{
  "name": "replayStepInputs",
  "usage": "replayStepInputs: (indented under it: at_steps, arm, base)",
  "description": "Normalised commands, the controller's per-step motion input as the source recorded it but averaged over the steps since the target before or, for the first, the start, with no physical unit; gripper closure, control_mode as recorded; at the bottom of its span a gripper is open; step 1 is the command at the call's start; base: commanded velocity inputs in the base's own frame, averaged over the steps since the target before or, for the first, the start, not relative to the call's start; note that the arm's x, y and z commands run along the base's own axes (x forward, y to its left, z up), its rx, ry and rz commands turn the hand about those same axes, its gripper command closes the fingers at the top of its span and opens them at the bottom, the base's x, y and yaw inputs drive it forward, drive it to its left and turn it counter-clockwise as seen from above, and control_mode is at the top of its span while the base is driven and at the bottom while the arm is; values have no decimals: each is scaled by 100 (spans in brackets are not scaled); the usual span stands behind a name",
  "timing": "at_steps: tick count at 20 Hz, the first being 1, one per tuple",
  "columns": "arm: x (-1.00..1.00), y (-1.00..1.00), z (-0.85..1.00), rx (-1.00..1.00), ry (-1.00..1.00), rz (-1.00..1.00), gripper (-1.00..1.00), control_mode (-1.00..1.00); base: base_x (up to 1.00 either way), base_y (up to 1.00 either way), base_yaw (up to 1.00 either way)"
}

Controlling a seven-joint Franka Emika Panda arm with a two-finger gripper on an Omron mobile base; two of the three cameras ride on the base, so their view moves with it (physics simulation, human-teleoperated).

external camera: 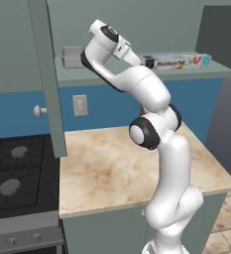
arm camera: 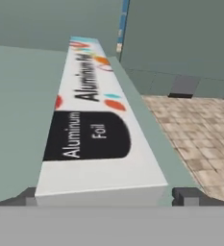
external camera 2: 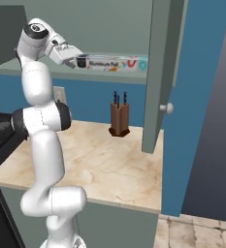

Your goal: Retrieve the tupperware and aluminum foil from the cabinet and place them on the dining counter near the plate with potato and mushroom to prepare for storing leftovers.

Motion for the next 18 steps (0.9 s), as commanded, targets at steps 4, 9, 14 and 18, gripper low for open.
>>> replayStepInputs:
  at_steps: [4, 9, 14, 18]
  arm:
    - [-25, -34, -48, 0, -6, 1, 100, -100]
    - [-62, -29, -41, 0, -11, 8, 100, -100]
    - [-85, -42, -34, -2, -15, 15, 100, -100]
    - [-92, -34, -23, -3, -13, 16, 100, -100]
  base:
    - [0, 0, 0]
    - [0, 0, 0]
    - [0, 0, 0]
    - [0, 0, 0]
